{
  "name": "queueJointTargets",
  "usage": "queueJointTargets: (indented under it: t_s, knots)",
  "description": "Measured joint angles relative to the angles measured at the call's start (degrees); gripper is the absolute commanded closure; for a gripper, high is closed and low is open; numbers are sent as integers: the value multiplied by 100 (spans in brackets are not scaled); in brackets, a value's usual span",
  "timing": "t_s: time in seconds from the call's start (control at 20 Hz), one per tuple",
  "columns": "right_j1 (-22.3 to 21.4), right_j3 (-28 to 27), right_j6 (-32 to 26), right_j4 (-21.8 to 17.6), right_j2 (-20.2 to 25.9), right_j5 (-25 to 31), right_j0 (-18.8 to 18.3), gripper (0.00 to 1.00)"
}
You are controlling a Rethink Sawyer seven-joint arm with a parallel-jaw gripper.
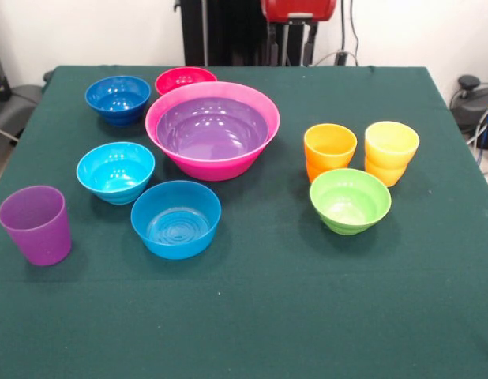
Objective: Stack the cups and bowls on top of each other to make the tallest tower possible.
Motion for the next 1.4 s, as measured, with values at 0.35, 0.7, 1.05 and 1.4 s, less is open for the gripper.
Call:
queueJointTargets:
  t_s: [0.35, 0.7, 1.05, 1.4]
  knots:
    - [261, -372, 0, 324, 12, 128, 99, 0]
    - [390, -586, 0, 501, 17, 316, 82, 0]
    - [505, -632, 0, 503, 25, 316, 78, 0]
    - [604, -652, 0, 503, 27, 316, 78, 0]
